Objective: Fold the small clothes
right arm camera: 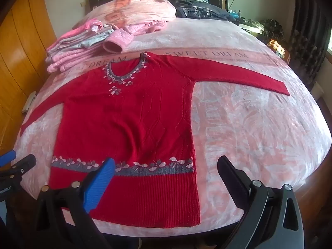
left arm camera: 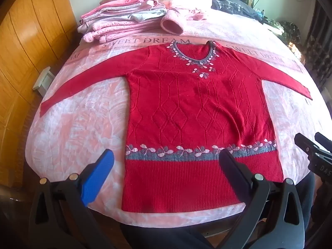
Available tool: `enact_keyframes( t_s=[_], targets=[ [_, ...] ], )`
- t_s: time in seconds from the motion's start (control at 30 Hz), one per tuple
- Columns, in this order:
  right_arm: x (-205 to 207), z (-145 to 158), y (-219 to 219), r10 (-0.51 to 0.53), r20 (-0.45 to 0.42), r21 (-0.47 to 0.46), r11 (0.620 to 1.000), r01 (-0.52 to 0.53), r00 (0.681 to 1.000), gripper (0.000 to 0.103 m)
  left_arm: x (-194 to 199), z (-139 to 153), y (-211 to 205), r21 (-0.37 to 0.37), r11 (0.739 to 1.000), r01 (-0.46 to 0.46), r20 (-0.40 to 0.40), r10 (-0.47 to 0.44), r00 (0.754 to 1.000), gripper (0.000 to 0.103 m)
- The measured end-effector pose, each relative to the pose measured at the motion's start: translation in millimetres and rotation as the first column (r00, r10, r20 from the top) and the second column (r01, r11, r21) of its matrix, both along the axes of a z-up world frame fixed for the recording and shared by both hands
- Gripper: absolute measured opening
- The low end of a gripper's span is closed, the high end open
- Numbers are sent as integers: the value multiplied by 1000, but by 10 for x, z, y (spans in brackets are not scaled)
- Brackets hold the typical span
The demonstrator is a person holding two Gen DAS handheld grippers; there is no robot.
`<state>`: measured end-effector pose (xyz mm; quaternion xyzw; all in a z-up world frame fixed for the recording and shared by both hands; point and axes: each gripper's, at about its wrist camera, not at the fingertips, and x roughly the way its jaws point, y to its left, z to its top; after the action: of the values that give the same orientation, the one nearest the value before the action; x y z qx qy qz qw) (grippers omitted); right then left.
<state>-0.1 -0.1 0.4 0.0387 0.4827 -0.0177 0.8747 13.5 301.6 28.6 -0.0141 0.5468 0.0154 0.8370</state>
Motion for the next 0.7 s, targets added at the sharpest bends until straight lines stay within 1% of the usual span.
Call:
enact_keyframes(
  t_s=[0.13,0.2,0.27,0.33,0.37,0.43,0.53,0.7],
  targets=[
    [7,10,-25,-1,7,32,999,1,1000,98,-28,28,-1,10,1000,-2,13,2,1000,100],
    [18,-43,67,0,11,27,1000,-1,1000,98,-41,45,10,9,1000,-11,28,10,1000,100],
    [8,-36,16,8,-2,48,999,-8,1000,98,-48,60,27,-11,1000,-18,44,19,999,100],
    [3,-41,37,15,-1,26,1000,-15,1000,97,-89,94,-33,-45,999,-22,61,25,998,100],
    [-6,-35,50,19,4,16,1000,-19,1000,97,-120,98,60,-63,998,-25,74,29,997,100],
    [-29,-42,23,16,8,13,1000,-16,1000,96,-114,88,58,-52,998,-26,80,31,996,100],
    [-9,-37,-5,15,3,10,1000,-15,1000,95,-108,75,24,-14,1000,-13,83,14,996,100],
    [-1,-41,-24,6,4,10,1000,-6,1000,95,-115,78,-3,-8,1000,3,86,-2,996,100]
  ],
)
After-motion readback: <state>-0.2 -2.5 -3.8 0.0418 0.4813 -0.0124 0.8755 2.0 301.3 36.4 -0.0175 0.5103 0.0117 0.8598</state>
